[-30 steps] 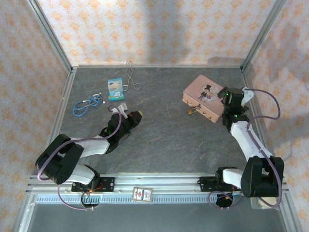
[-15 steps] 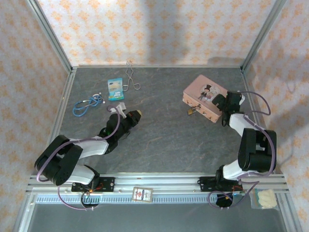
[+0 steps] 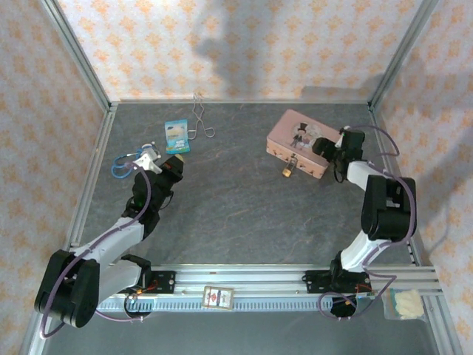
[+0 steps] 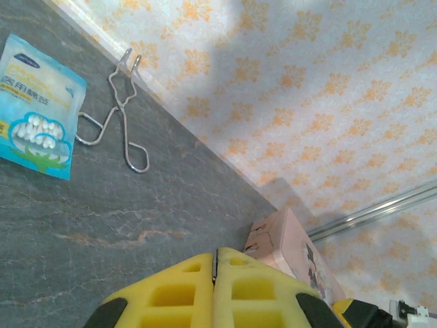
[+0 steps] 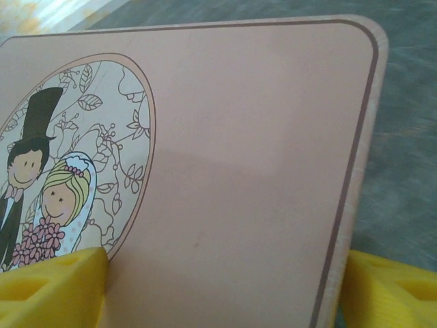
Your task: Unlock a padlock with a key
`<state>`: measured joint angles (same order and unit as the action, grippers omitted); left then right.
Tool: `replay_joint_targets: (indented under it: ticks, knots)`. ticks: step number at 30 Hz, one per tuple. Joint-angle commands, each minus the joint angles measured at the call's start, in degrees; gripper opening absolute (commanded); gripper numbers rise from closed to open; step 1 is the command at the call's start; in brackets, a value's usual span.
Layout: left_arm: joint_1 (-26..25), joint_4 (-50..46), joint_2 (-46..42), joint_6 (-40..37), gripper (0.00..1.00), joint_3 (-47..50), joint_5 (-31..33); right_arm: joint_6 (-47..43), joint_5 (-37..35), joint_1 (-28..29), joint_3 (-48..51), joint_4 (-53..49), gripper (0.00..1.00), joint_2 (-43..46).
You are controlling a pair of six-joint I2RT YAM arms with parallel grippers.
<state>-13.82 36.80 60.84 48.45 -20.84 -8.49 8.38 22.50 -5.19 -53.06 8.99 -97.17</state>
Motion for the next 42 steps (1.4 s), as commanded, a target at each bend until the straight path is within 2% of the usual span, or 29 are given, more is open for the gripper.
replay_joint_targets:
  ticks: [1,6,11,16,20,24,27,30,33,37,39,42]
  knots:
    - [0.35,-1.24,-0.66,-1.08,0.0,0.59,0.37,-7.97,6.94,5.35,-2.72,-4.67,0.82,-2.97]
    - [0.33,1.97,0.46,1.7,0.0,2.11,-1.37,-16.63,7.71,12.99,-9.24,-12.92,0.72,-8.39]
    - [0.34,3.1,1.19,2.47,0.0,2.38,-2.75,-22.08,7.41,19.52,-13.71,-17.63,0.7,-12.09]
    - [0.37,3.21,0.78,2.88,0.0,2.43,-3.55,-18.66,9.46,22.93,-18.36,-17.36,0.69,-15.8]
    - [0.29,4.03,0.31,3.06,0.0,2.39,-5.44,-13.88,11.64,25.07,-20.1,-13.07,0.7,-16.51]
    - [-0.79,5.78,0.25,3.21,0.0,0.94,-8.66,-8.44,12.42,25.32,-19.4,-7.08,0.75,-11.58]
    - [-4.18,6.07,0.23,2.2,0.0,-0.93,-8.16,-5.32,9.7,25.25,-17.07,-3.81,0.79,-4.66]
    - [-7.65,7.56,1.65,1.62,0.0,-3.19,-7.96,-2.66,10.96,25.35,-13.59,-0.56,0.8,2.56]
    - [-9.53,11.03,4.57,2.07,0.0,-5.67,-10.09,0.67,18.52,25.25,-8.94,4.84,0.8,8.46]
    - [-10.59,14.17,8.23,1.58,0.0,-9.58,-13.97,9.3,33.26,26.5,-0.4,19.98,0.76,13.87]
    - [-11.04,15.21,9.71,1.41,0.0,-11.33,-15.45,12.19,35.71,29.01,2.79,26.25,0.74,15.57]
    - [-11.97,18.06,11.47,2.04,0.0,-12.9,-17.92,11.58,35.28,33.07,4.07,27.76,0.69,17.13]
